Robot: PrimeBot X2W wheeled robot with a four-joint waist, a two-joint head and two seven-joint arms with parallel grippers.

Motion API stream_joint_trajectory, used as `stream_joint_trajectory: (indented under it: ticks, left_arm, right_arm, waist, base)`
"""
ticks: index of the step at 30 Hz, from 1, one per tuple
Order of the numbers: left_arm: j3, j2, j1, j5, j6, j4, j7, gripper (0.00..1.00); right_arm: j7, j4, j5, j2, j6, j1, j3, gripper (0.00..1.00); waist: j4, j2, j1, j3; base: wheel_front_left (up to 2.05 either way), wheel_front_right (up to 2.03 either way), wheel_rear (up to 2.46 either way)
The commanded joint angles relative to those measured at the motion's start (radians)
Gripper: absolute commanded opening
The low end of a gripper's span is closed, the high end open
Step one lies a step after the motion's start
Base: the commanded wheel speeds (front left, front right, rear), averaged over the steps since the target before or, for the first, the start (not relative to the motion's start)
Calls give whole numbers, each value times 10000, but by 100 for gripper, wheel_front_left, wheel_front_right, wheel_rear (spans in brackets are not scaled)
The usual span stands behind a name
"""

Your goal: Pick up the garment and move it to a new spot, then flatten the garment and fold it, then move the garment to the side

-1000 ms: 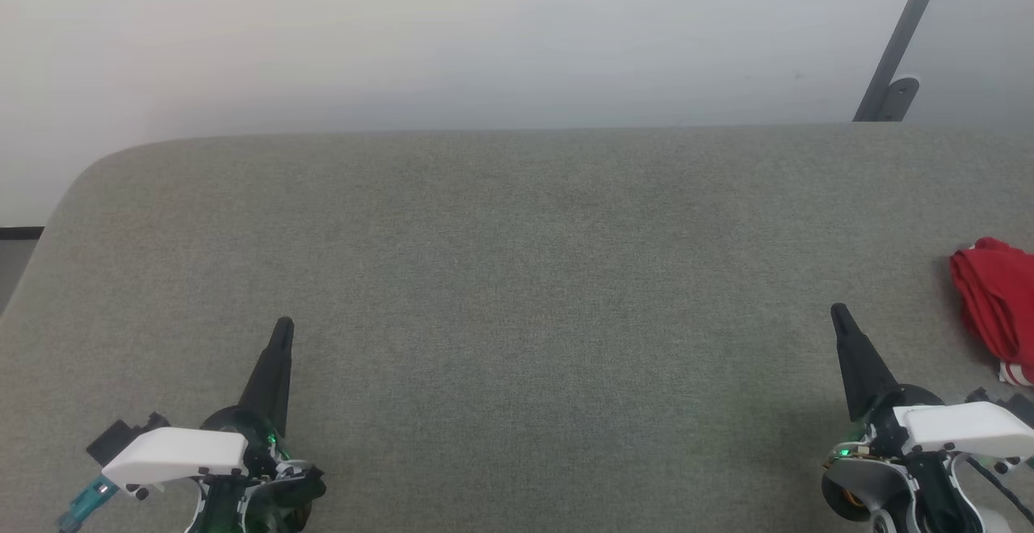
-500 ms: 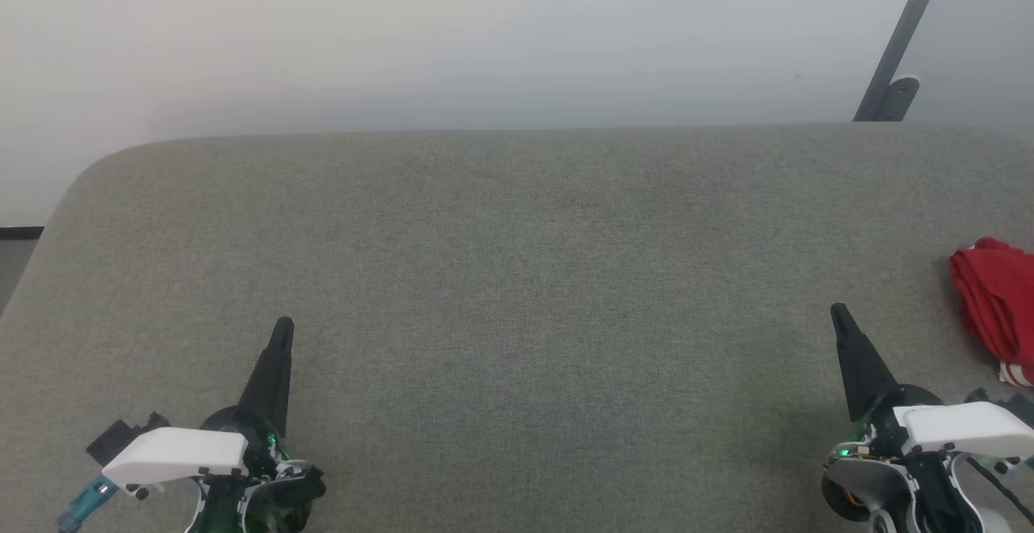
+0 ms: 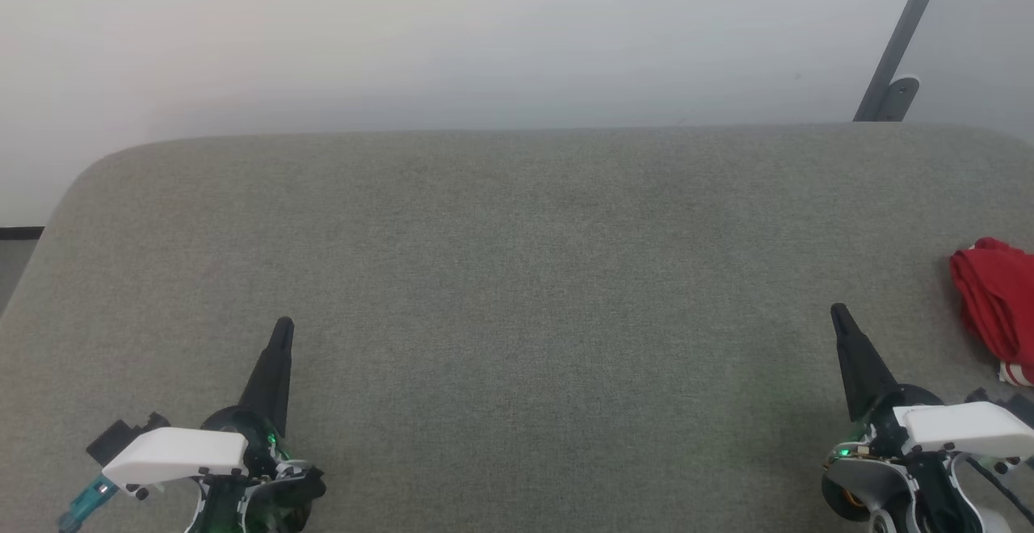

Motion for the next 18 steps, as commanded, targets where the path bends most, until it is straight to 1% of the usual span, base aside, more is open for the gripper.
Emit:
stream_joint_trajectory:
  ticks: [1, 18]
  left_arm:
    - [3, -22, -114, -33, -29, -11, 29, 0]
    - [2, -22, -114, -34, -29, -11, 29, 0]
  right_arm:
    - [19, 9, 42, 31, -1, -55, -10, 0]
    - [18, 7, 43, 29, 0, -55, -6, 0]
  waist:
    - [0, 0, 0, 0]
    - [0, 0, 0, 0]
  base:
    - [0, 0, 0]
    - [0, 0, 0]
